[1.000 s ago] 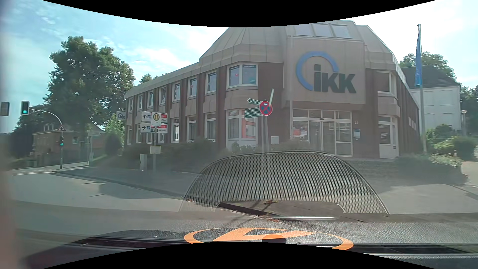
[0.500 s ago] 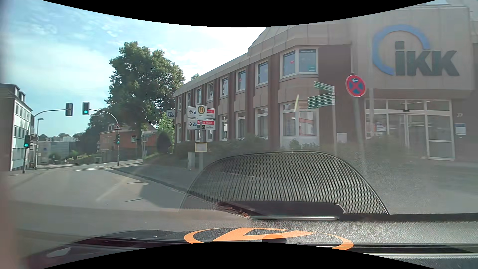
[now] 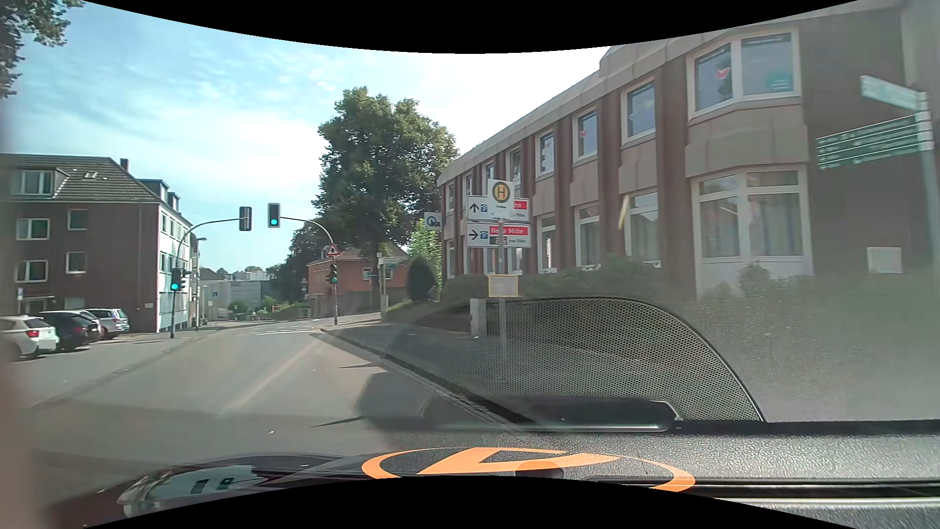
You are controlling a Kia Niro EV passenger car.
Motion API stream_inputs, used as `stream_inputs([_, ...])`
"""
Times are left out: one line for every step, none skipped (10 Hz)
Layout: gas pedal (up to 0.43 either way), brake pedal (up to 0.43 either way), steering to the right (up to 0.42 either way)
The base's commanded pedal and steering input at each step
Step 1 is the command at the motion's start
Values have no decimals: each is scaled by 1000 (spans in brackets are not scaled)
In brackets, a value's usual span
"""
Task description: Follow the waypoints while adhering to traffic rules and regulations
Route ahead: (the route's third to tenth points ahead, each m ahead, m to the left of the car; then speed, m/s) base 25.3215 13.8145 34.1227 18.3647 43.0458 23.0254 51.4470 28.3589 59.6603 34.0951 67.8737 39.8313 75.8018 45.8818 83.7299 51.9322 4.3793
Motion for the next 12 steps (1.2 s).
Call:
stream_inputs([79,0,-393])
stream_inputs([79,0,-364])
stream_inputs([79,0,-341])
stream_inputs([79,0,-333])
stream_inputs([79,0,-327])
stream_inputs([79,0,-301])
stream_inputs([79,0,-266])
stream_inputs([79,0,-239])
stream_inputs([79,0,-207])
stream_inputs([79,0,-181])
stream_inputs([79,0,-151])
stream_inputs([79,0,-128])
